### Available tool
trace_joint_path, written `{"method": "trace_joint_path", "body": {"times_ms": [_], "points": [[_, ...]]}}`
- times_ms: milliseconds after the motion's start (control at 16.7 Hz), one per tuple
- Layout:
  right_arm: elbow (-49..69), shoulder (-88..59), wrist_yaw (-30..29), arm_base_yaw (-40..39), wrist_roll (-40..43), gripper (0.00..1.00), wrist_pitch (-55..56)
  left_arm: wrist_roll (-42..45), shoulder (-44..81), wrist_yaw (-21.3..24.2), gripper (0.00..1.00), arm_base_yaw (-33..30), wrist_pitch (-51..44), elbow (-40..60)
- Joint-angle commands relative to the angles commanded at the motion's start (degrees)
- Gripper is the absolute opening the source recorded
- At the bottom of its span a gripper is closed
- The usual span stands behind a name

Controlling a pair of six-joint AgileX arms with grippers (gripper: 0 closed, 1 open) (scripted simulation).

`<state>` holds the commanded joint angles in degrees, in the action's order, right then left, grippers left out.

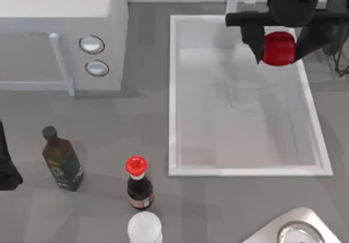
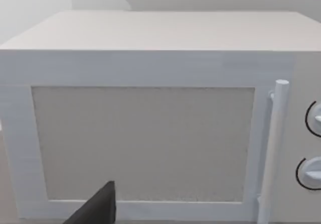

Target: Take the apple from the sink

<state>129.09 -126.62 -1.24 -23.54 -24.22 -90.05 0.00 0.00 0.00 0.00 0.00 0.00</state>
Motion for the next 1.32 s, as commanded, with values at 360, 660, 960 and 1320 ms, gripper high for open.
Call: {"method": "trace_joint_path", "body": {"times_ms": [360, 660, 960, 1320], "points": [[-13.2, 7.8, 0.5, 10.2, 10.1, 0.00, 4.3, 0.0, 0.0, 0.0, 1.00, 0.0, 0.0, 0.0], [-26.3, 15.3, 1.1, 20.8, 20.6, 0.00, 8.5, 0.0, 0.0, 0.0, 1.00, 0.0, 0.0, 0.0], [-27.3, 15.9, 1.1, 21.7, 21.5, 0.00, 8.8, 0.0, 0.0, 0.0, 1.00, 0.0, 0.0, 0.0], [-34.0, 14.9, 1.9, 19.6, 22.6, 0.00, 16.6, 0.0, 0.0, 0.0, 1.00, 0.0, 0.0, 0.0]]}}
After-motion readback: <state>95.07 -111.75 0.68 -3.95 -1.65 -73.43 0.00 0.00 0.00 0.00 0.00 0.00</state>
